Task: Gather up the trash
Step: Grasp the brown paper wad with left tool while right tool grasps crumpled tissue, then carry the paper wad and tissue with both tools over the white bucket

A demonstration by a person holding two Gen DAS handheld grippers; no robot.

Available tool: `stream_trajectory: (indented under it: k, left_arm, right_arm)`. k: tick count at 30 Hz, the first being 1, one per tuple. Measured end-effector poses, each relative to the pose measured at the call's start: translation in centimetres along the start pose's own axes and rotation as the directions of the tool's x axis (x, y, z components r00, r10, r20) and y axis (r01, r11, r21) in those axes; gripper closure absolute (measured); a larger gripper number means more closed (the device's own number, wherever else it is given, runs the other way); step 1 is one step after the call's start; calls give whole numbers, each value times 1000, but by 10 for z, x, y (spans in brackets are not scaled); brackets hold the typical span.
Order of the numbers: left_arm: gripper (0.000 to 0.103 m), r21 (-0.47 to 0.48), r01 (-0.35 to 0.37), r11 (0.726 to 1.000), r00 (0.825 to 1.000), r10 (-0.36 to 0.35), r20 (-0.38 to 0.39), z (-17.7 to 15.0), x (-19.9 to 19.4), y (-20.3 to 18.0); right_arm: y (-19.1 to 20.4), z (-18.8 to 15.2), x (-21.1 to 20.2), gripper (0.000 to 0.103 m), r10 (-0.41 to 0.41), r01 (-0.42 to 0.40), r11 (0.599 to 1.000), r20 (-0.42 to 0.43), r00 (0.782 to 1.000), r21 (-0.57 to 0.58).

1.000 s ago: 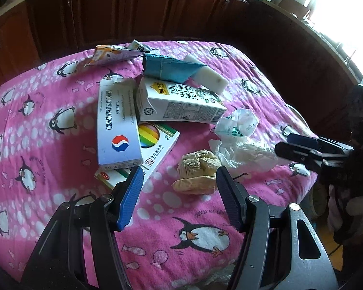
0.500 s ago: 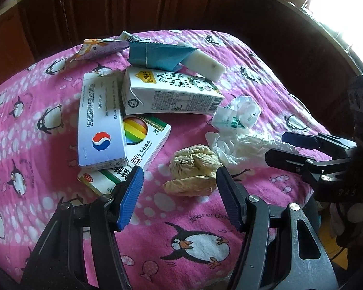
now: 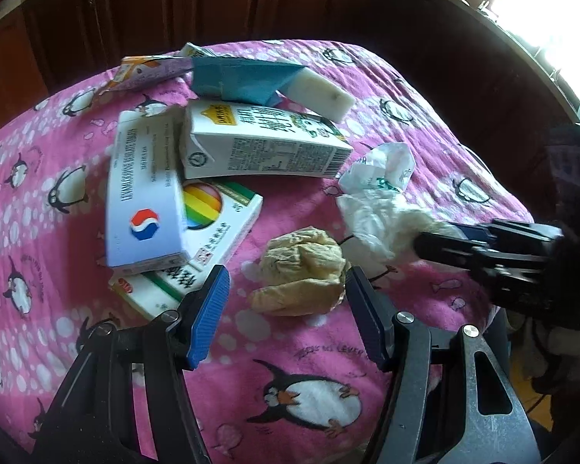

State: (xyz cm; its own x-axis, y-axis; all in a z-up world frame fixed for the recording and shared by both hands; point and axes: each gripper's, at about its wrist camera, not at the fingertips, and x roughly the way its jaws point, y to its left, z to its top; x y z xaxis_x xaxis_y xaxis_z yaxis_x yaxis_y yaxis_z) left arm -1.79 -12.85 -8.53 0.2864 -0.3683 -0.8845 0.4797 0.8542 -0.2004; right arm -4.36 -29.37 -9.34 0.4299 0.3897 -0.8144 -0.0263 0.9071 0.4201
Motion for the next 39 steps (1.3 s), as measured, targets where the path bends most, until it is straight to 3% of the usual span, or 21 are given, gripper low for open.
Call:
stream_trajectory:
  k: [8, 10, 13, 25, 39]
  left_arm:
    - [45, 18, 8, 1000, 999, -8, -43, 5, 22, -11]
    - [68, 30, 3, 1000, 999, -1, -45, 4, 22, -12]
    - [72, 23, 19, 1000, 999, -18, -44, 2, 18, -10]
    - [73, 101, 67, 993, 991, -78, 110, 21, -58, -43]
    - [73, 246, 81, 966, 968, -135, 212, 73, -85, -126]
  right_arm:
    - [-15, -9, -46, 78, 51, -54, 998, 74, 996, 45]
    - [-21, -10, -54, 78, 54, -60, 996, 98, 994, 66]
    - [-26, -9, -63, 78, 45, -56, 995, 125, 991, 85]
    - [-33, -5, -106, 78, 10, -38, 993, 244, 970, 114]
    - [-66, -13, -178, 78, -133, 62, 978, 374, 918, 198]
